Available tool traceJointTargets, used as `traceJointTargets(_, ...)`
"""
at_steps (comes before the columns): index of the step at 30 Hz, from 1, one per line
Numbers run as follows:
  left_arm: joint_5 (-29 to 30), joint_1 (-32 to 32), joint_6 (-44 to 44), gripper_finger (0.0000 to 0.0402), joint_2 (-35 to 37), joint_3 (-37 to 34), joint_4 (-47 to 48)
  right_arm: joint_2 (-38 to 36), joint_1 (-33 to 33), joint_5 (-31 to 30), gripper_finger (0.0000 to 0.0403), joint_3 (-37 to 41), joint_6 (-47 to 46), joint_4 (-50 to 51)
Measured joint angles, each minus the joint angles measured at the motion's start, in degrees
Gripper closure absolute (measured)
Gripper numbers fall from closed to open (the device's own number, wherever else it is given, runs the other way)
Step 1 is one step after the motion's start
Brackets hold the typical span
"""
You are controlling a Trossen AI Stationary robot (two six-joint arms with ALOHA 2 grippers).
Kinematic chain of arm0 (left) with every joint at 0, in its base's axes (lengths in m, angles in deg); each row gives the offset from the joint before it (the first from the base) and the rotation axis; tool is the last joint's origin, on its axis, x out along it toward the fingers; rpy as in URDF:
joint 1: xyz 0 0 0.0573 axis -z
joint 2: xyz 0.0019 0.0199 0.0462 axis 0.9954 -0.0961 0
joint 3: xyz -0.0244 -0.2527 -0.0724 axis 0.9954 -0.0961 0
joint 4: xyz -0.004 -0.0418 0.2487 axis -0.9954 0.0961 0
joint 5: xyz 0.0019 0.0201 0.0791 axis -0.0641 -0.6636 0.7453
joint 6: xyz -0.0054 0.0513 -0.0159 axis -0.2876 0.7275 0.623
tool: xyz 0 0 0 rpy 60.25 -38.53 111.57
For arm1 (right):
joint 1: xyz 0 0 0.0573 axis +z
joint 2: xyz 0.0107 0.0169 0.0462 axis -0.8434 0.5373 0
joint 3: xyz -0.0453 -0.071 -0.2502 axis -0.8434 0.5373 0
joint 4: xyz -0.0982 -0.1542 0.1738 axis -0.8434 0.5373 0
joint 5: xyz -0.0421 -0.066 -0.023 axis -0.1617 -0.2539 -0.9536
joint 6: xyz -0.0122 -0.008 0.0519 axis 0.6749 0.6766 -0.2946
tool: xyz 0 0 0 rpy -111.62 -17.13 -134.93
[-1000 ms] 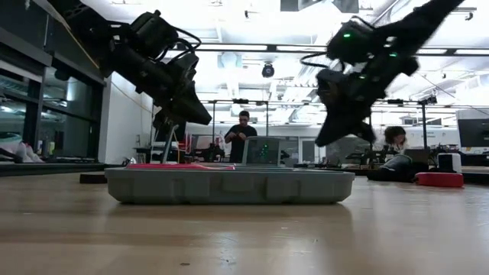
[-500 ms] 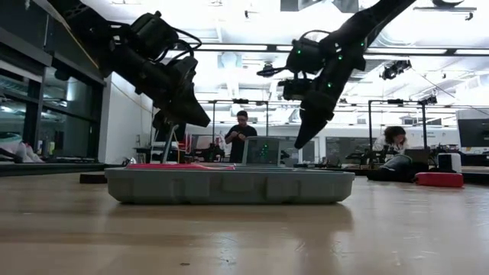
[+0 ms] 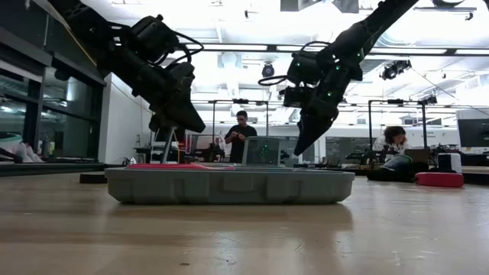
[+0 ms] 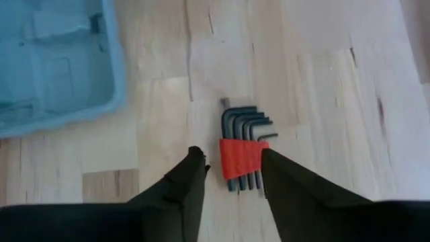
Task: Prefit tool cases
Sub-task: Put the orange hex key set into the gray tool case
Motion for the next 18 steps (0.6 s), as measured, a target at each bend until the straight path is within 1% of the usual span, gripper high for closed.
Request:
traceJointTargets(5, 0.00, -0.01, 0.29, 0.0355, 0.00, 0.00, 0.15, 0.00, 0.00, -1.06, 0.0243, 0.02, -0.05, -0.04)
traceJointTargets(16, 0.02, -0.03, 0.42, 0.0355, 0.00, 0.00, 0.19, 0.00, 0.28, -1.23, 0.0242, 0.02, 0.70, -0.09)
traceJointTargets(18, 0.02, -0.03, 1.05, 0.0355, 0.00, 0.00, 0.21, 0.39, 0.49, -2.15, 0.0242, 0.02, 0.87, -0.89)
